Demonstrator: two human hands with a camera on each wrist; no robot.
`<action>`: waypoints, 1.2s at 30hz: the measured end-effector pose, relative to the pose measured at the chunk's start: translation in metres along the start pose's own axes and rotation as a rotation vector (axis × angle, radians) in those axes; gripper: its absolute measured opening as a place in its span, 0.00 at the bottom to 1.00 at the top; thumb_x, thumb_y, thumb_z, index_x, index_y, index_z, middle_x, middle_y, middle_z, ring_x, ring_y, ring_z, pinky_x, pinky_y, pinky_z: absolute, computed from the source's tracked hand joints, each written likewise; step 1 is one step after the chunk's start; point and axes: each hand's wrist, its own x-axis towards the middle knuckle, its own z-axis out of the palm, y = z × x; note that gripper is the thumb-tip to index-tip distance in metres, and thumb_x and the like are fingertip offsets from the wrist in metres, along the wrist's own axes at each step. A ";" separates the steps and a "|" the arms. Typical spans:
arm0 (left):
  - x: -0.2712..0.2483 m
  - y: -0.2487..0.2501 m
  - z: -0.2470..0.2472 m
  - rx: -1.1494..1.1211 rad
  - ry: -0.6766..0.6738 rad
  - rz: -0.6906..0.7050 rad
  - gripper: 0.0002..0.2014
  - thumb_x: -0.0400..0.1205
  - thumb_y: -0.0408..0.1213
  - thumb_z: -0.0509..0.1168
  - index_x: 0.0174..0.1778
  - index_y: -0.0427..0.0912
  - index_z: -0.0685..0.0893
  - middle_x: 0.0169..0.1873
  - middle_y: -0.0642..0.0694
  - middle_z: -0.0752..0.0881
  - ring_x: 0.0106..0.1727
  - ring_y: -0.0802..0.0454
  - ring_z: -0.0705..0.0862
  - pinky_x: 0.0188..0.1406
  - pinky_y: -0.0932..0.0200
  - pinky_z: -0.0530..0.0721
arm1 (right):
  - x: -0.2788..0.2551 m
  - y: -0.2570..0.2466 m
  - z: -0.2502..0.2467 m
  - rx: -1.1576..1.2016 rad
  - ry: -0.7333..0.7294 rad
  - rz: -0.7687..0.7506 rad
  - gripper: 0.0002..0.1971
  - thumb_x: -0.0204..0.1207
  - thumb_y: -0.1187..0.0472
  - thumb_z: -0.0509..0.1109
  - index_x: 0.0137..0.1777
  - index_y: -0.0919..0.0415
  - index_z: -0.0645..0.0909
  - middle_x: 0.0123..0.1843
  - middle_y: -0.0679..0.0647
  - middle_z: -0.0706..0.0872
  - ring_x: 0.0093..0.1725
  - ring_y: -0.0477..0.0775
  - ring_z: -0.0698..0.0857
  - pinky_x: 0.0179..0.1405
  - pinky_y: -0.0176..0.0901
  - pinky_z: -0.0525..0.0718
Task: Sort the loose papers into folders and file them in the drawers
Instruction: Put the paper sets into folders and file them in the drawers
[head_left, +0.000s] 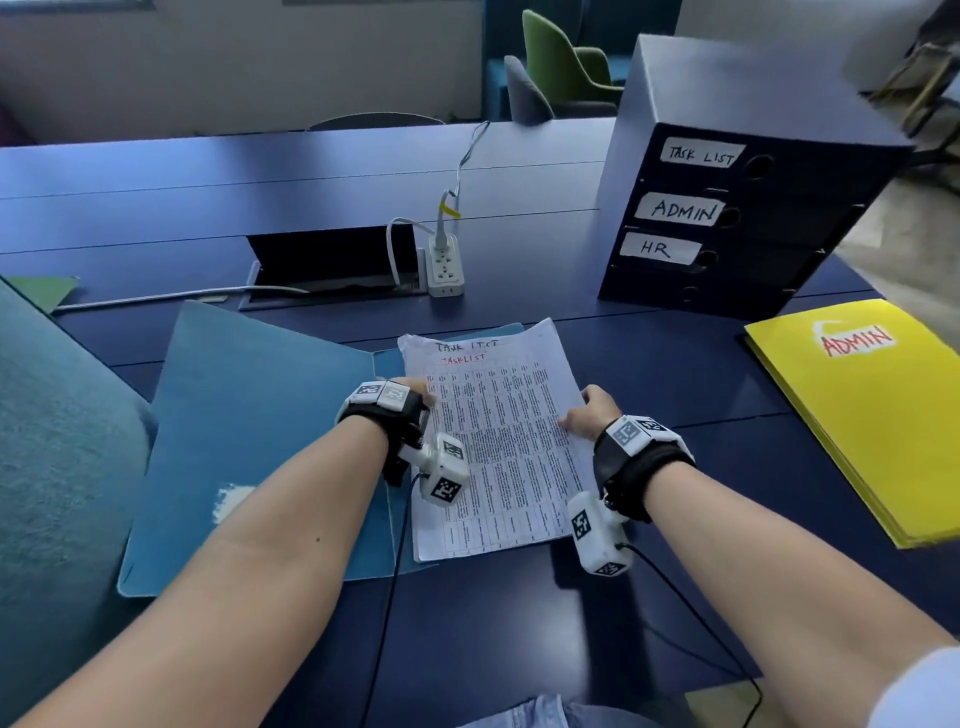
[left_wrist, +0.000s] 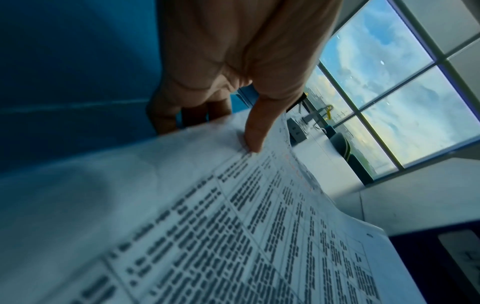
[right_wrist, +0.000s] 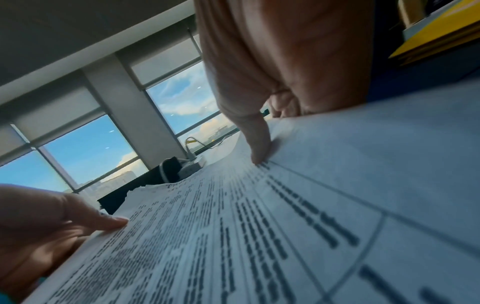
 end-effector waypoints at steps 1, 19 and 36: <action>0.009 0.001 0.004 -0.026 -0.008 -0.018 0.04 0.74 0.38 0.71 0.42 0.44 0.85 0.65 0.39 0.80 0.54 0.44 0.82 0.56 0.59 0.84 | 0.000 0.006 -0.008 0.013 0.025 0.013 0.11 0.75 0.66 0.70 0.50 0.60 0.70 0.50 0.55 0.77 0.53 0.56 0.78 0.53 0.45 0.75; 0.014 0.096 0.101 0.094 -0.108 0.173 0.28 0.77 0.34 0.69 0.71 0.32 0.70 0.68 0.36 0.77 0.62 0.44 0.78 0.63 0.54 0.76 | -0.010 0.091 -0.093 0.041 0.188 0.286 0.28 0.80 0.64 0.65 0.77 0.69 0.61 0.76 0.63 0.69 0.73 0.64 0.72 0.67 0.50 0.71; 0.032 0.084 0.077 0.045 -0.226 0.205 0.21 0.77 0.22 0.65 0.68 0.28 0.76 0.67 0.37 0.78 0.69 0.40 0.77 0.70 0.52 0.73 | 0.009 0.052 -0.080 0.013 0.171 0.146 0.11 0.81 0.67 0.58 0.62 0.62 0.68 0.54 0.60 0.76 0.47 0.61 0.75 0.42 0.43 0.69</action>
